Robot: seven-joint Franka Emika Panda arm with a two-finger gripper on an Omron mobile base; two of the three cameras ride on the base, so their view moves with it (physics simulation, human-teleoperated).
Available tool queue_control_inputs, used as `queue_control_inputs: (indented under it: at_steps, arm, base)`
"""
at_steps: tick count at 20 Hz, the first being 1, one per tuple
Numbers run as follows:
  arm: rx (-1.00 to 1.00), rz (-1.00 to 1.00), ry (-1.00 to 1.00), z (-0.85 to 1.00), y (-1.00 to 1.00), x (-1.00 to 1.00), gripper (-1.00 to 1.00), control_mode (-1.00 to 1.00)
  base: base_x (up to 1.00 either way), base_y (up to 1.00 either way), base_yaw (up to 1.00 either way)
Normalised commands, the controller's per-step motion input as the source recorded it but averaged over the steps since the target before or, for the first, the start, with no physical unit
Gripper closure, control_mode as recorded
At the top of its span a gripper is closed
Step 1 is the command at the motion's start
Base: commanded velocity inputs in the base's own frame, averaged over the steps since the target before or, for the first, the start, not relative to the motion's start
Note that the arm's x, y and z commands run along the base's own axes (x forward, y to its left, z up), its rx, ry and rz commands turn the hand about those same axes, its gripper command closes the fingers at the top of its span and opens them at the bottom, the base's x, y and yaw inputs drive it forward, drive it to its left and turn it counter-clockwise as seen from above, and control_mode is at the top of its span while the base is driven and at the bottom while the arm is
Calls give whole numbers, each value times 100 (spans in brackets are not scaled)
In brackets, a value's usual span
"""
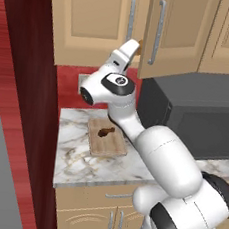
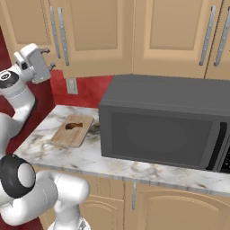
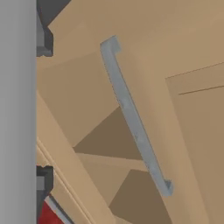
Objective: Open the cabinet, retrieve the rolling pin, and place it next to the meat on the cutting board to prepare for tenderizing.
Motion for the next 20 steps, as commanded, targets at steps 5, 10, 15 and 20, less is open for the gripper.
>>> queue_control_inputs:
  at_steps: [5,10,15,20]
  arm:
    - [0,-1,0,0,0,19,-100,-100]
    - [0,0,0,0,0,19,-100,-100]
    - [0,0,0,0,-5,17,-100,-100]
    - [0,0,0,0,-7,24,-100,-100]
  base:
    - [0,0,0]
    - [0,0,0]
    - [0,0,0]
    - [0,0,0]
